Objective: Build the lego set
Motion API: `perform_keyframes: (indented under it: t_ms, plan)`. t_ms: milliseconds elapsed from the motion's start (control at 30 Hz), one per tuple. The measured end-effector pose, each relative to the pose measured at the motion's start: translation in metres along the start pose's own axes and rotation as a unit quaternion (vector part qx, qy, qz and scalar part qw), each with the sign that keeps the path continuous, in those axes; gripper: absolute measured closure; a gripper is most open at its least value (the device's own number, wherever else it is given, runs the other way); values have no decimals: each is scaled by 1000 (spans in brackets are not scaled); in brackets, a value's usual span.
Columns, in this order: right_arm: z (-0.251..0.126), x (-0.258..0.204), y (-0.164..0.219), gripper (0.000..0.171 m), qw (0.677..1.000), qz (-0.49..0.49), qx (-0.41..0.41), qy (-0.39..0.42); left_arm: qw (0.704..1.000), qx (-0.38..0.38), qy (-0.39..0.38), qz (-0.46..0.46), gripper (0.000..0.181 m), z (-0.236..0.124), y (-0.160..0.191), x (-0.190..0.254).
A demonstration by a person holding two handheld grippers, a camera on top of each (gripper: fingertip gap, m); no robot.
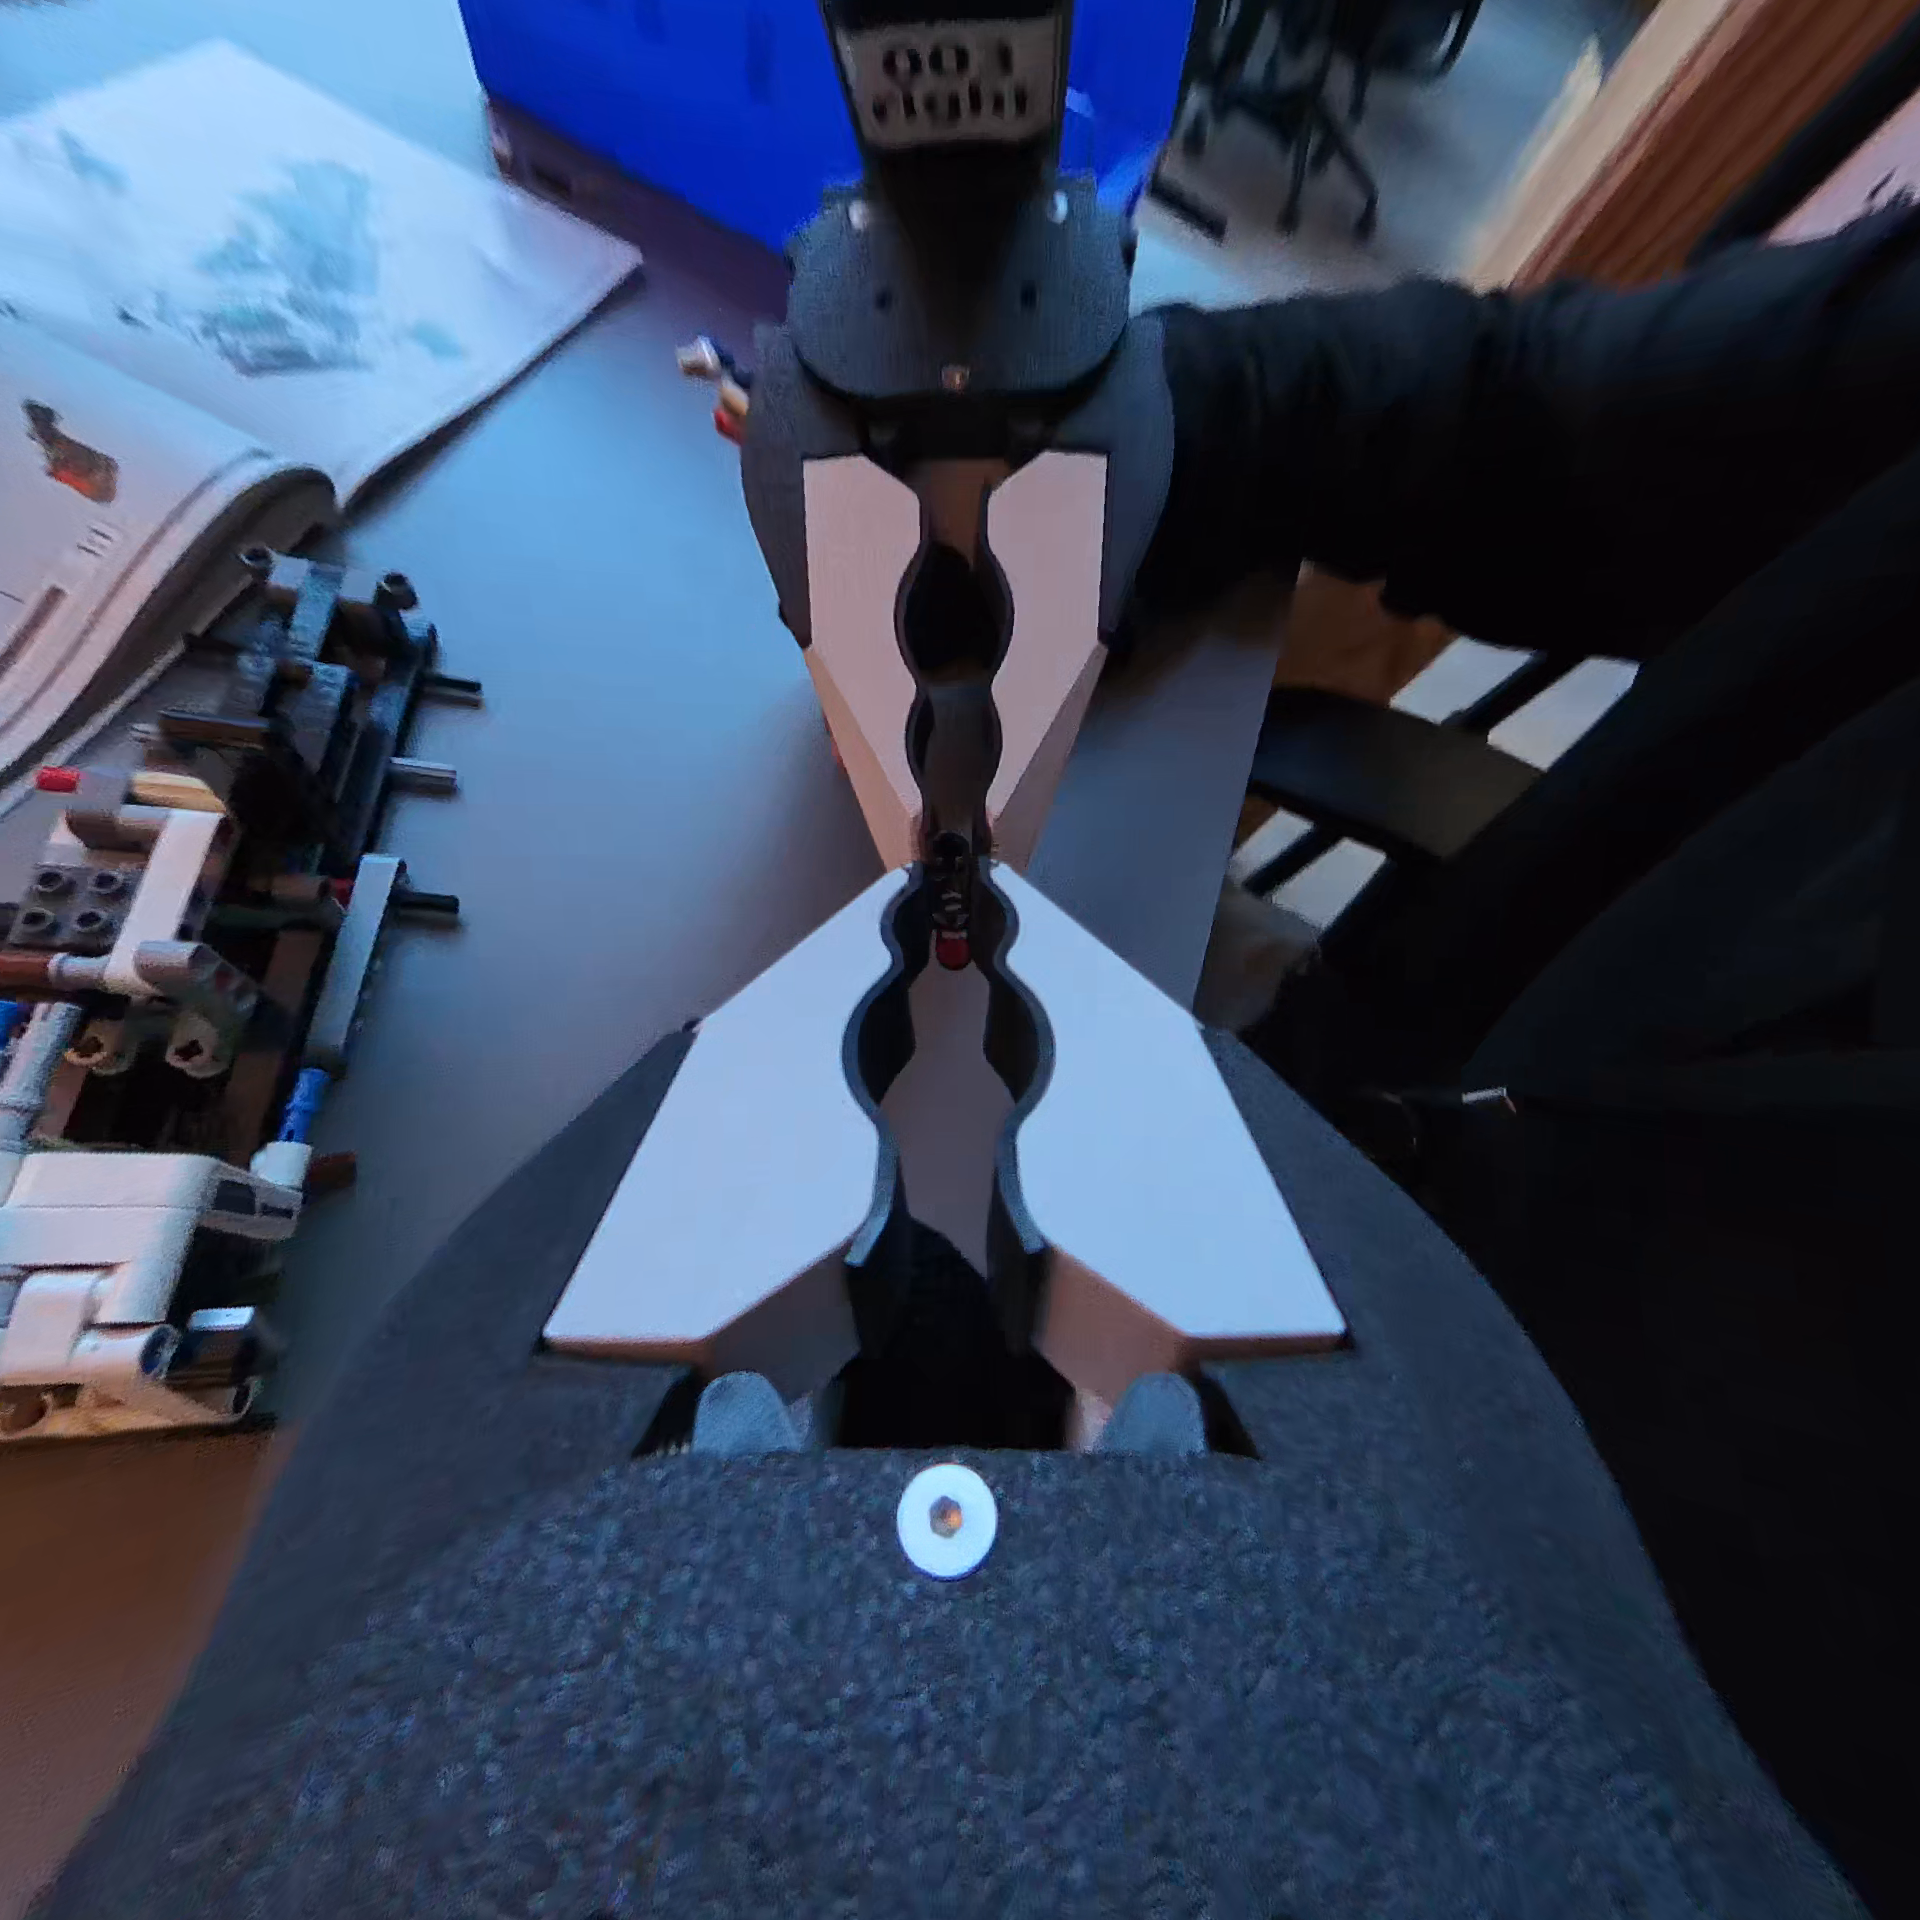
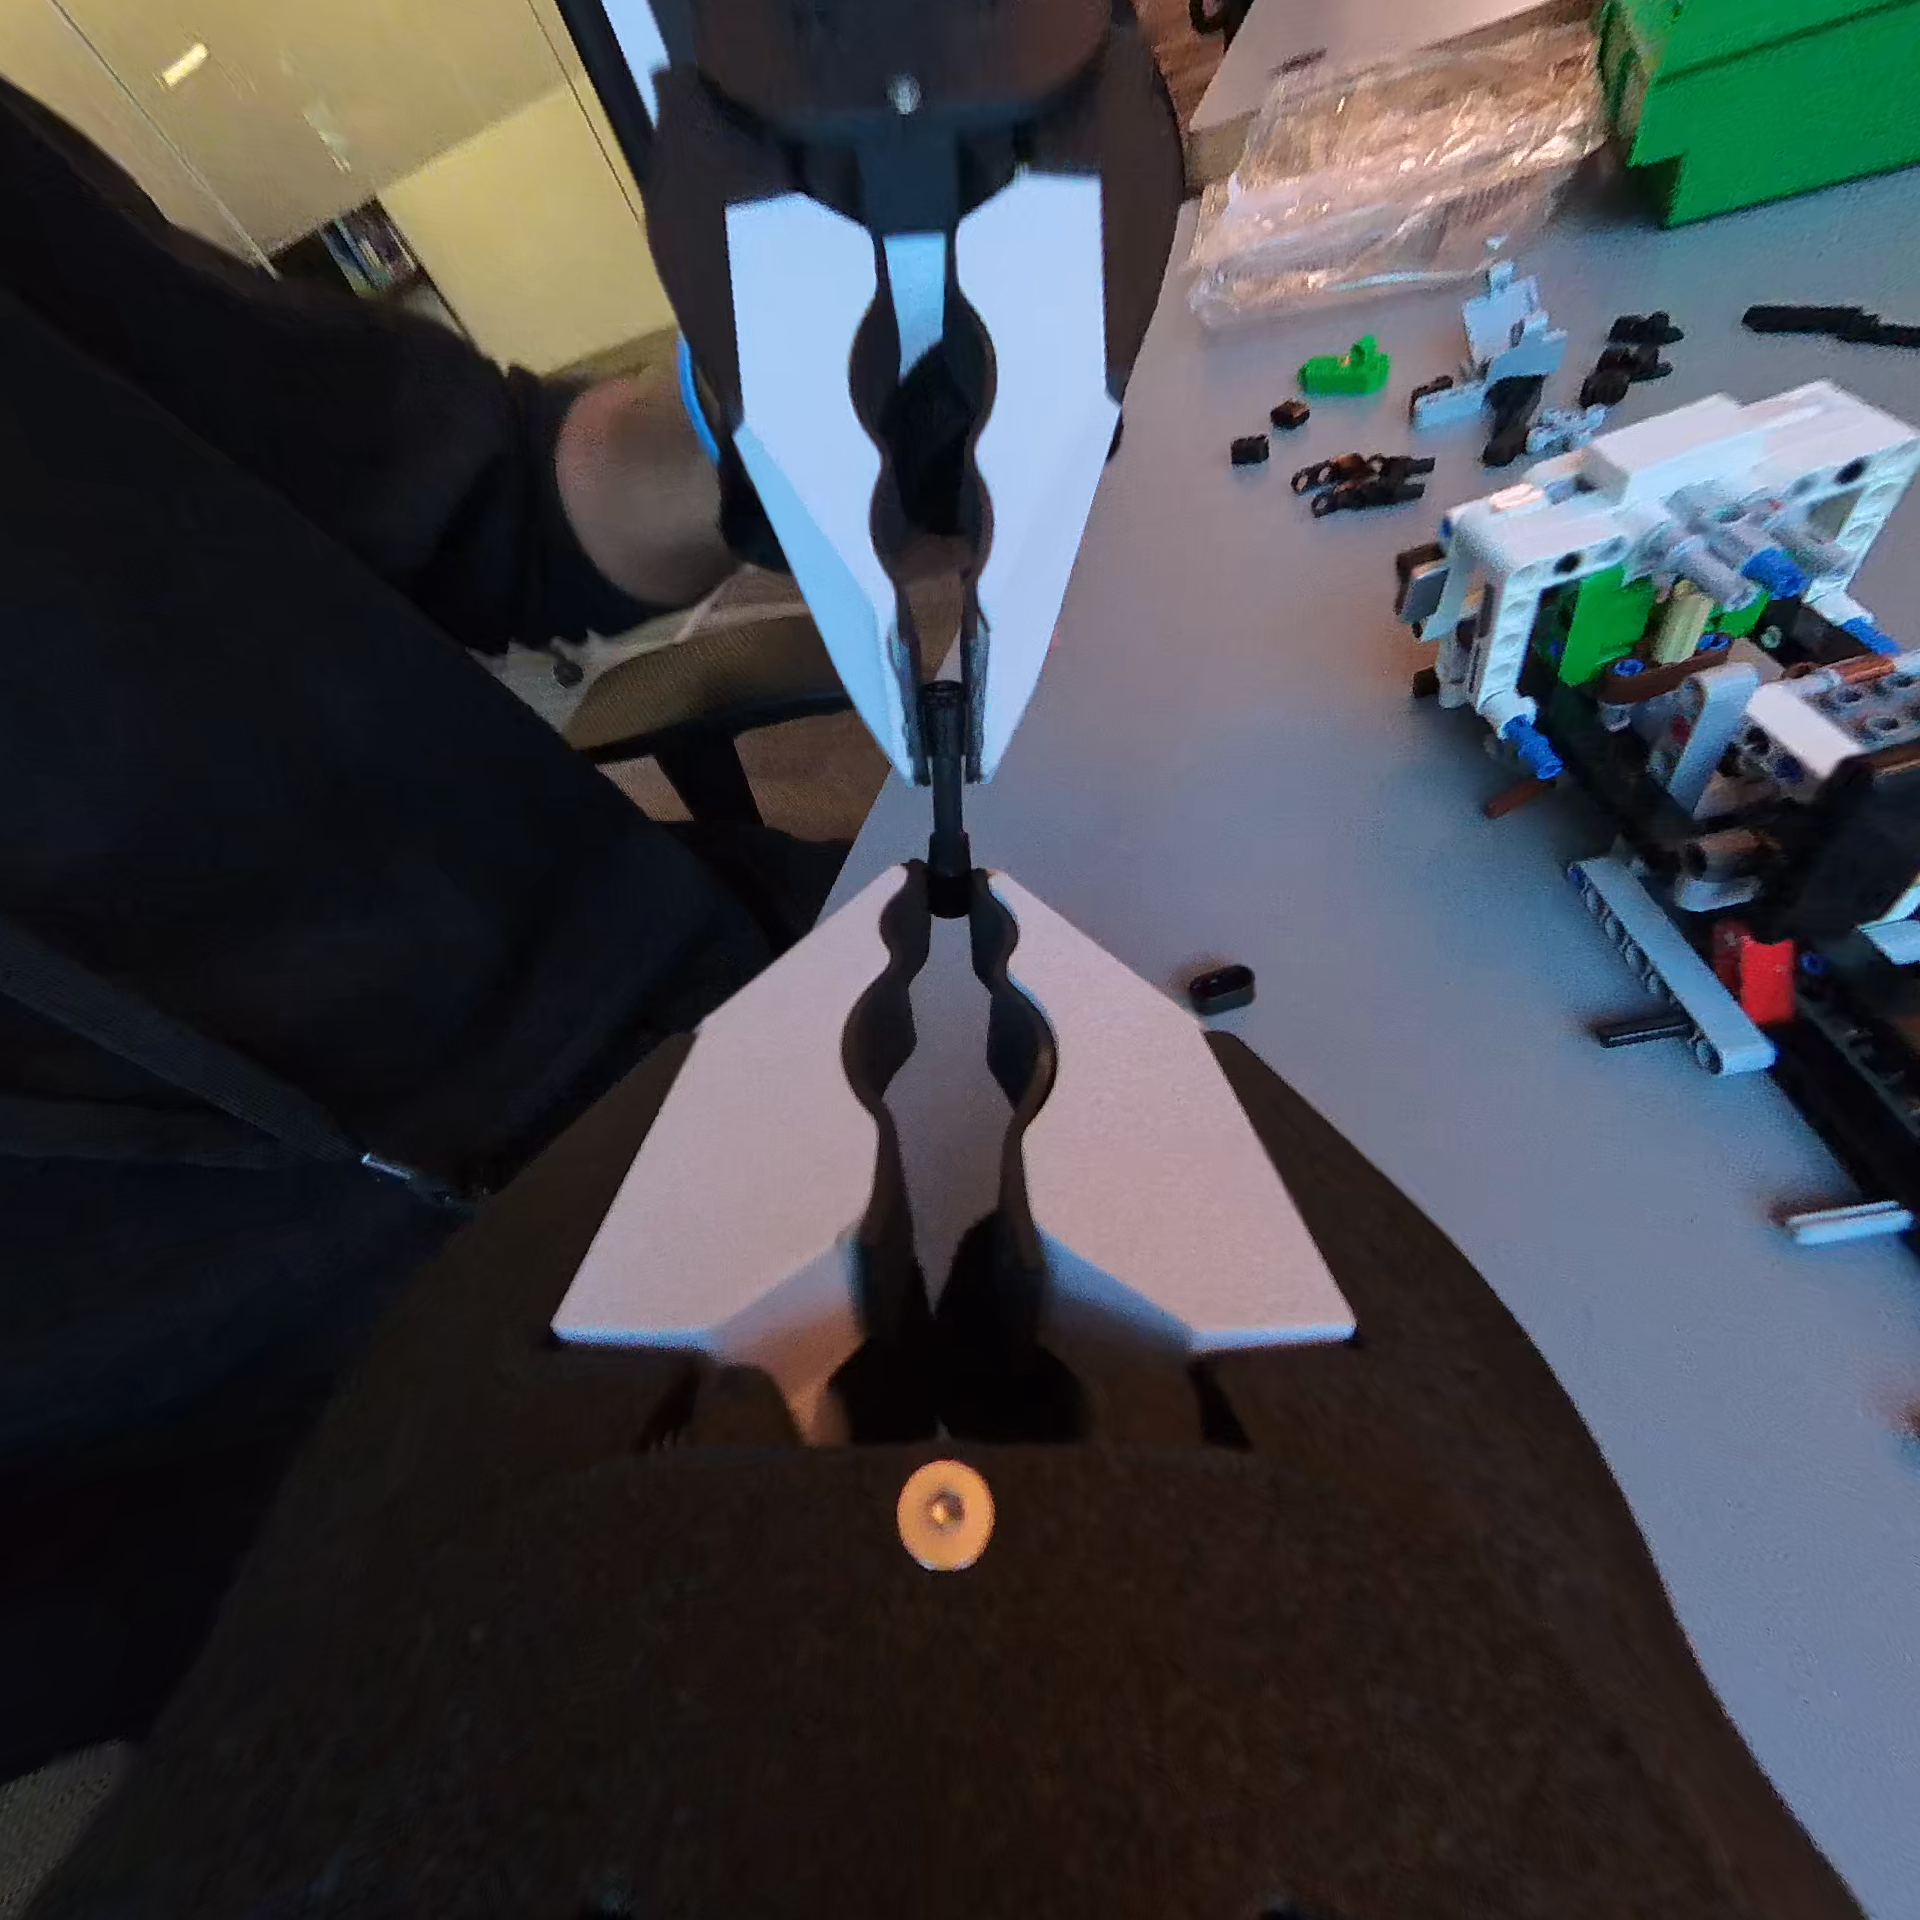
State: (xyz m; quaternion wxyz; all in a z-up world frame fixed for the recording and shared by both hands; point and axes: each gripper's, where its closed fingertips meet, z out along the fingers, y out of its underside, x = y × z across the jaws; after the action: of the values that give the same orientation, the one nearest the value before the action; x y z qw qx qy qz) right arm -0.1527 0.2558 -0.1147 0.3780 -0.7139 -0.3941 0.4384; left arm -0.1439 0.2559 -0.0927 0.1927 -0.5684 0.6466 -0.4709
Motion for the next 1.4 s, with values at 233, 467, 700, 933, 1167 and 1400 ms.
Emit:
perform_keyframes:
  t_ms: [233, 467, 700, 933, 1167, 1400]
  plan:
    - [-1, -2, -6, 165, 999, 18, 24, -13, 998, 8, 47, -48, 175, -1, -8, 1]
    - [5, 5, 4, 165, 1000, 13, 12, 2, 997, -15, 56, -57, 175, 2, 6, -4]
    - [9, 2, 6, 166, 1000, 24, 2, -8, 996, -80, 41, -15, 175, 11, 21, -2]
    - [10, 5, 6, 165, 1000, 17, 4, 8, 997, -67, 34, -13, 175, 10, 19, -5]
    - [3, 5, -2, 165, 1000, -10, 25, 16, 998, -4, 57, -30, 173, 8, 0, -5]
    - [-8, 11, -19, 166, 994, 54, 97, -14, 996, 51, 50, -53, 151, -3, -5, -15]
